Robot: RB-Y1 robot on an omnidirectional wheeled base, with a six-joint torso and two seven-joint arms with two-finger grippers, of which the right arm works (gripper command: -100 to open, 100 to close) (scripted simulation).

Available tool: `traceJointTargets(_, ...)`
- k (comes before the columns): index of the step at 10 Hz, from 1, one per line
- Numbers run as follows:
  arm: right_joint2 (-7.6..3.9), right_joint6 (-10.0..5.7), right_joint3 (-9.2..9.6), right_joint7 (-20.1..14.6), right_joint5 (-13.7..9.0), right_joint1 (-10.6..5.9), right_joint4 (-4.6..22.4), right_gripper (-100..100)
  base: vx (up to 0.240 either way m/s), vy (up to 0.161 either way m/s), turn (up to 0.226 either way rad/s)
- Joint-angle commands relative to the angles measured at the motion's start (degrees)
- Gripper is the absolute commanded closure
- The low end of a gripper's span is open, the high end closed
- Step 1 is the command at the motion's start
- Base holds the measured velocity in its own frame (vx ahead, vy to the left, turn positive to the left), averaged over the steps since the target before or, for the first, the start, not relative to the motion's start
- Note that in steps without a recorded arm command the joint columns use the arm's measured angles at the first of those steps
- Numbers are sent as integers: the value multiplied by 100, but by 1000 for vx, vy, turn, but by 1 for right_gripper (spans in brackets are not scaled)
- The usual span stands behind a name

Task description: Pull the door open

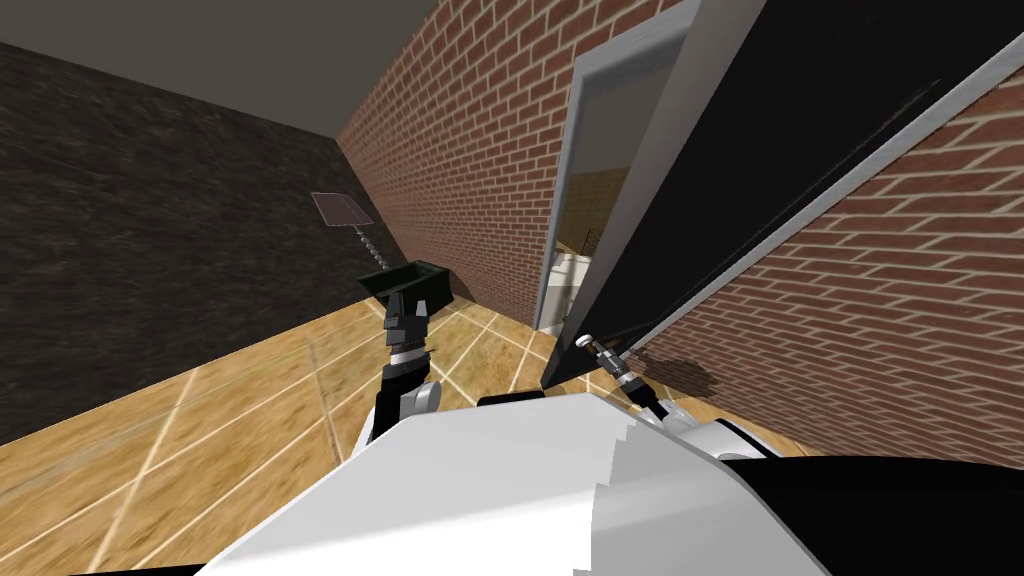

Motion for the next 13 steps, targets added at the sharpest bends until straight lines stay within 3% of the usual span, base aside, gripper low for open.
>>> traceJointTargets(1,-46,88,-26,-1,-23,166,-279,100,-118,-60,54)
traceJointTargets(2,-46,88,-26,-1,-23,166,-279,100,-30,-21,-31)
traceJointTargets(3,-79,-37,-29,-10,-36,216,-218,100,-133,-75,193)
traceJointTargets(4,-85,-61,-30,-12,-38,225,-207,100,-204,-102,207)
traceJointTargets(5,-57,35,-15,-25,-28,234,-304,100,-82,-37,46)
traceJointTargets(6,18,166,-12,26,-30,133,-308,100,-122,-56,100)
traceJointTargets(8,51,232,-14,54,-33,80,-308,100,-169,-62,100)
traceJointTargets(9,128,386,-19,117,-40,-44,-308,100,-168,-115,106)
traceJointTargets(13,300,729,-29,259,-57,-322,-310,100,-197,-73,123)
